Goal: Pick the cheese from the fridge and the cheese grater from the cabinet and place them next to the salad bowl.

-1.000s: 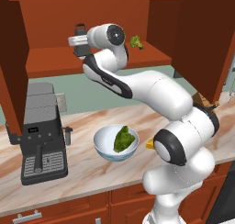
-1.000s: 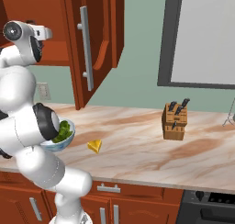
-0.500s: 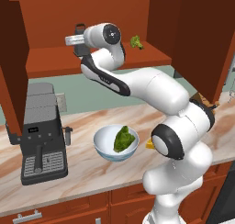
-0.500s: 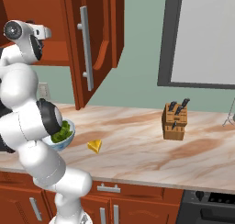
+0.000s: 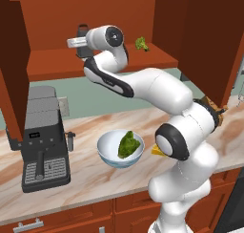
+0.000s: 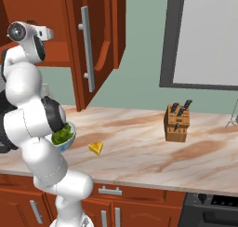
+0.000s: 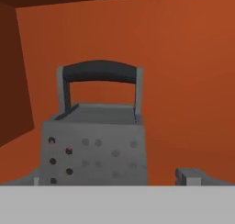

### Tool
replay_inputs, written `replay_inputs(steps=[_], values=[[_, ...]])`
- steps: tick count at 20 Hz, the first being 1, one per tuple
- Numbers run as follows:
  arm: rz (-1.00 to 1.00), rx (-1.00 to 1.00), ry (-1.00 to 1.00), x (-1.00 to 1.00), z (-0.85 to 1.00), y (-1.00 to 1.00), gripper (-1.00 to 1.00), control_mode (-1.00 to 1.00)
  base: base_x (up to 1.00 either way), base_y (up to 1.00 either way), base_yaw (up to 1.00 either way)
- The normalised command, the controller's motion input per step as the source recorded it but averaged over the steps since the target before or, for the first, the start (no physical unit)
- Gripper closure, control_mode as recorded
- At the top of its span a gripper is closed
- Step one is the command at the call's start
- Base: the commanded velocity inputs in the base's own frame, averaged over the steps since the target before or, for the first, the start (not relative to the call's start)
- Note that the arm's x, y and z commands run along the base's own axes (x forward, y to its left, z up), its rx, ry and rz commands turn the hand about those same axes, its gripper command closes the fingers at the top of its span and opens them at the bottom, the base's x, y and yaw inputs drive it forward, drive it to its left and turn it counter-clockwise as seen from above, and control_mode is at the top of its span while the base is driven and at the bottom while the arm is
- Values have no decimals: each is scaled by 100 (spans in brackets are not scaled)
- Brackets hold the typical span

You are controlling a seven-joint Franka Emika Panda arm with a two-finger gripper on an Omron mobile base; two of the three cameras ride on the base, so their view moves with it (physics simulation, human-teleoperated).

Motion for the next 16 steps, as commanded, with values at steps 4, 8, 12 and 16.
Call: replay_inputs(steps=[4,8,12,16], values=[[0,0,0,34,-19,5,100,-100,0,0,0],[0,0,0,16,-19,12,100,-100,0,0,0],[0,0,-2,-27,-1,8,100,-100,0,0,0],[0,0,-8,-66,-7,7,100,-100,0,0,0]])
